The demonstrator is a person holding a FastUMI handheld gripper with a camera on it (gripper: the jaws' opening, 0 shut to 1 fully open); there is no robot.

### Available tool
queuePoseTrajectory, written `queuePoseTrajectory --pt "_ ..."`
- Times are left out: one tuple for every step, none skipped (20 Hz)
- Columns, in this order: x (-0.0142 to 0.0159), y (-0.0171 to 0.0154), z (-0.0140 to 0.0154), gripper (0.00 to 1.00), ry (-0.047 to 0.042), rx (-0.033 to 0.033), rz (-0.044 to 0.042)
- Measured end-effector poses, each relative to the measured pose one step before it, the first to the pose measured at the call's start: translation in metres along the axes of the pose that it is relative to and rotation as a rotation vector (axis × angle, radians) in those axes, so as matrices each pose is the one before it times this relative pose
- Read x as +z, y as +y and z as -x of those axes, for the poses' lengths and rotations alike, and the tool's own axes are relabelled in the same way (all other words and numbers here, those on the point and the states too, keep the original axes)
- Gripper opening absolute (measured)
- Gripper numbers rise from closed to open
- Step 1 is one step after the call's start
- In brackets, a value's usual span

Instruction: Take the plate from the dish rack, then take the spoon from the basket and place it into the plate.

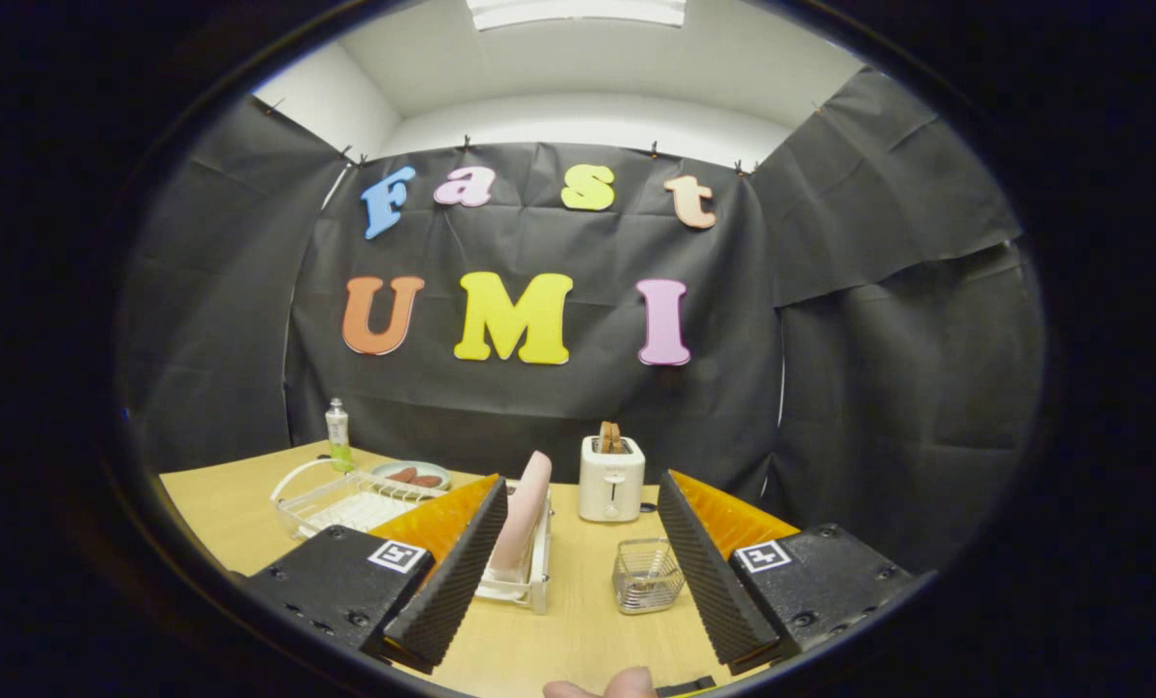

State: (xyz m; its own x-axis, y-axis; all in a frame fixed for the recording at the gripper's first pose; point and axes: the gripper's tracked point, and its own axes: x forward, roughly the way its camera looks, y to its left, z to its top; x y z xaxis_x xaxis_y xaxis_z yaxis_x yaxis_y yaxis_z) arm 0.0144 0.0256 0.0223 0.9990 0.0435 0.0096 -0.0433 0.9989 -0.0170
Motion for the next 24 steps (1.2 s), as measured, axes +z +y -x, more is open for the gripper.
queuePoseTrajectory --pt "-0.00015 0.00423 -0.00382 1.00 0.00891 0.00848 -0.00447" --pt "0.00120 0.00281 -0.00368 1.00 0.01022 0.00755 0.00045" --pt "0.00050 0.00332 -0.00357 1.00 0.01293 0.00812 0.00325" --pt "0.00264 0.00426 -0.00386 1.00 0.01504 0.01292 0.00042" --pt "0.00383 0.00556 -0.00591 1.00 0.01409 0.01465 -0.00225" --pt "0.00451 0.00397 -0.00559 1.00 0.01745 0.01465 -0.00098" --pt "0.00574 0.00293 -0.00539 1.00 0.01281 0.00895 0.00226" --pt "0.00662 0.00230 -0.00627 1.00 0.01632 0.00854 -0.00048" --pt "0.00549 0.00277 -0.00673 1.00 0.01563 0.00769 -0.00397" --pt "0.00717 0.00197 -0.00697 1.00 0.01821 0.00473 -0.00507" --pt "0.00453 0.00234 -0.00902 1.00 0.02382 0.00789 -0.00820" --pt "0.00485 0.00239 -0.00860 1.00 0.03247 0.00646 -0.01123" --pt "0.00270 0.00294 -0.00863 1.00 0.03915 0.01292 -0.01215" --pt "0.00509 0.00356 -0.00816 1.00 0.03898 0.01366 -0.00290" --pt "0.00703 0.00088 -0.00802 1.00 0.03361 0.00059 -0.00174" --pt "0.00552 0.00046 -0.00870 1.00 0.03677 0.00063 0.00832" --pt "0.00350 0.00097 -0.00856 1.00 0.04430 -0.00131 0.00950" --pt "0.00481 -0.00087 -0.01036 1.00 0.03119 -0.00657 -0.00602" --pt "-0.00011 -0.00141 -0.00777 1.00 0.05165 -0.00691 0.00732" --pt "0.00176 -0.00049 -0.00908 1.00 0.04465 -0.00425 -0.00193" --pt "-0.00206 -0.00008 -0.00989 1.00 0.04646 -0.00380 0.00111" --pt "-0.00176 -0.00022 -0.00976 1.00 0.04958 -0.00149 0.00481" --pt "-0.00435 -0.00176 -0.00758 1.00 0.04168 -0.00784 0.00463" --pt "-0.00053 -0.00163 -0.00877 1.00 0.03784 -0.00898 0.00392"
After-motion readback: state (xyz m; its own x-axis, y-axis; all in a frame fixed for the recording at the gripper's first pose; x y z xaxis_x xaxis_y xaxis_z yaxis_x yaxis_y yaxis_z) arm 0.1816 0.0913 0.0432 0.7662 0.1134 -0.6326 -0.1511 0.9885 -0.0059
